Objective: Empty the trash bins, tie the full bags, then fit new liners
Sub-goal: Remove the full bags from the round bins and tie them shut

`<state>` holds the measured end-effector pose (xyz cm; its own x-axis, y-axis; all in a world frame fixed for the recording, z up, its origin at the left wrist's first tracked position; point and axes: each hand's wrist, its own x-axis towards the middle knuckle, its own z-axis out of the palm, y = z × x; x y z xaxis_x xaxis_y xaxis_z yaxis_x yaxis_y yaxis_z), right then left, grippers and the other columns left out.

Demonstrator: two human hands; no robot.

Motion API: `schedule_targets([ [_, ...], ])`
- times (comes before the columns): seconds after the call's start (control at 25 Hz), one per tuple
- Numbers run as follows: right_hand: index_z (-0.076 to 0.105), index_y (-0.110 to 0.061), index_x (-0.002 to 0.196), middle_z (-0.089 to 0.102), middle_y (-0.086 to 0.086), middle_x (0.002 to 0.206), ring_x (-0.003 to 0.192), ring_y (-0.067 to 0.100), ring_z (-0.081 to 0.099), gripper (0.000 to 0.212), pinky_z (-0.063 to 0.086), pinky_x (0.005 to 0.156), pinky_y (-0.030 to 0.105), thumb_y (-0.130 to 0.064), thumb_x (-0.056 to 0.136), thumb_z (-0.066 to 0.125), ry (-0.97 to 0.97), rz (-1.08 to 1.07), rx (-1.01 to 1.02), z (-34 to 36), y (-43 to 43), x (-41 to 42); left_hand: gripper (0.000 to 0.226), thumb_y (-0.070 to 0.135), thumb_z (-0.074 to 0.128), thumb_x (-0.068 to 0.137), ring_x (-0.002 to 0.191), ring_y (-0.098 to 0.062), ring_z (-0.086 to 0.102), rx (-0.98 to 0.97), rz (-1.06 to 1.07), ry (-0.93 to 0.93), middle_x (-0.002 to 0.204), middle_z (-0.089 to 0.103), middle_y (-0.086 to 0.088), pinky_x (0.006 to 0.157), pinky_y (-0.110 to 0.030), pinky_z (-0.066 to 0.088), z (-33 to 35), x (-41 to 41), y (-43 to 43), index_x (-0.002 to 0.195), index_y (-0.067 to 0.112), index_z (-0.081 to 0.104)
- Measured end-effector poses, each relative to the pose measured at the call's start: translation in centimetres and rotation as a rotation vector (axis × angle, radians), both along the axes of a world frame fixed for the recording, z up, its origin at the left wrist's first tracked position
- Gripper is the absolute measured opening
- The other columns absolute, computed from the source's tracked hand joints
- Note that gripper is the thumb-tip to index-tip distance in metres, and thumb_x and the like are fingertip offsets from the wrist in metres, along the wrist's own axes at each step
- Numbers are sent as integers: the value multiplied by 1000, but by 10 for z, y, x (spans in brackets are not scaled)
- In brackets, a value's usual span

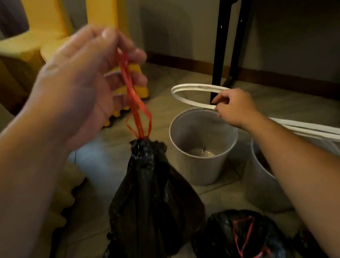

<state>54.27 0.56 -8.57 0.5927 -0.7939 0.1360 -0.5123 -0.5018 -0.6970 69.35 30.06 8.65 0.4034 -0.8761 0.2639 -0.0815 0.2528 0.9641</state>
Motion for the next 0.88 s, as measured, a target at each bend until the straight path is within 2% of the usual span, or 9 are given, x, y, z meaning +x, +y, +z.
schedule_targets([
  [0.16,76,-26,99,73,-3,93,88,18,72,16,63,81,40,-15,95,67,-9,61,34,-10,10,-14,24,43,63,101,88,-23,76,231,51,-143,100,77,-3,68,-36,63,-61,-18,14,88,30,78],
  [0.32,76,-26,87,77,-1,84,74,14,75,15,66,75,41,-15,92,67,29,74,77,-20,15,-23,28,52,57,89,92,-17,76,352,61,-275,97,77,0,78,-37,66,-92,-24,13,95,34,77],
  [0.44,76,-27,87,76,-4,82,71,9,74,15,63,69,35,-18,94,67,109,133,110,-31,18,-28,34,67,51,85,85,-13,73,490,36,-418,96,75,7,69,-29,63,-121,-28,16,99,43,71],
  [0.56,77,-25,83,76,-3,76,67,8,73,15,59,63,34,-19,93,68,171,156,128,-42,17,-30,19,54,55,99,74,-12,72,655,-15,-392,88,74,7,63,-22,60,-157,-36,22,96,43,70],
  [0.64,77,-22,80,77,-4,74,64,12,73,15,64,67,38,-18,91,68,221,168,178,-48,16,-26,18,48,58,102,68,-13,72,778,22,-396,81,74,3,61,-28,61,-179,-36,23,91,39,71],
  [0.76,77,-22,75,77,-5,72,62,13,73,17,64,72,39,-18,89,69,341,236,227,-56,19,-20,26,48,60,101,71,-12,70,913,89,-618,76,73,3,72,-44,62,-207,-33,20,87,28,69],
  [0.88,78,-22,77,77,-8,72,62,11,74,13,64,71,37,-22,87,69,433,292,260,-61,22,-19,22,46,60,100,84,-14,70,964,103,-824,87,72,6,78,-41,59,-223,-36,16,93,26,66],
])
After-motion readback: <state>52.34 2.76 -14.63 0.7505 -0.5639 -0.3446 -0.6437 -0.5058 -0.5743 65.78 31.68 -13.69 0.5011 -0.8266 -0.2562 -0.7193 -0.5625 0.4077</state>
